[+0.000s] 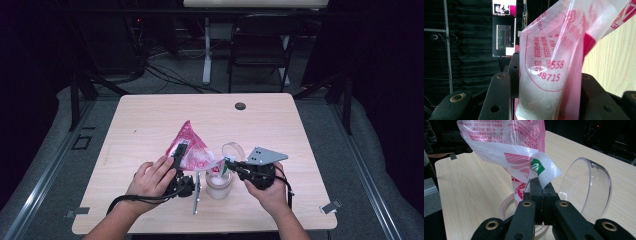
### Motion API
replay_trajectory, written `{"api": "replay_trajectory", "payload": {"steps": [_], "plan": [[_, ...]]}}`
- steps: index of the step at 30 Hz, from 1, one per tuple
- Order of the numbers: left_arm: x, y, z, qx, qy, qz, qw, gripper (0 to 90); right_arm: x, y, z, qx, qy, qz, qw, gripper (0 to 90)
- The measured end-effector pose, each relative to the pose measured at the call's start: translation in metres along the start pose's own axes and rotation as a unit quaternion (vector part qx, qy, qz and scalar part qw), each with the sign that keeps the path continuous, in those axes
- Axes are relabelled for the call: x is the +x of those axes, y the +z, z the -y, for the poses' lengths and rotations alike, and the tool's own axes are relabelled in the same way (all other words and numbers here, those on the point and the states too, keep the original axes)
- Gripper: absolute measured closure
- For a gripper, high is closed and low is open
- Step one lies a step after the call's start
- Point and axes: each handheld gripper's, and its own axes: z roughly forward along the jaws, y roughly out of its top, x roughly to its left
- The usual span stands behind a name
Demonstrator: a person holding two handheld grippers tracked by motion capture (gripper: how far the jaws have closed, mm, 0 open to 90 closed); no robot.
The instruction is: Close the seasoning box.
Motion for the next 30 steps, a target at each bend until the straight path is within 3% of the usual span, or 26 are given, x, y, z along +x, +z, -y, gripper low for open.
{"api": "replay_trajectory", "payload": {"steps": [8,30], "plan": [[0.0022,-0.0011,-0.0017,0.003,0.009,-0.002,0.9999,64.3,0.0,0.0,0.0001,0.0,0.0,0.001,1.0,89.6],[0.0046,-0.0013,-0.0046,-0.001,0.009,-0.006,0.9999,64.2,-0.0012,-0.0008,0.0003,0.002,-0.001,0.003,1.0,89.6]]}}
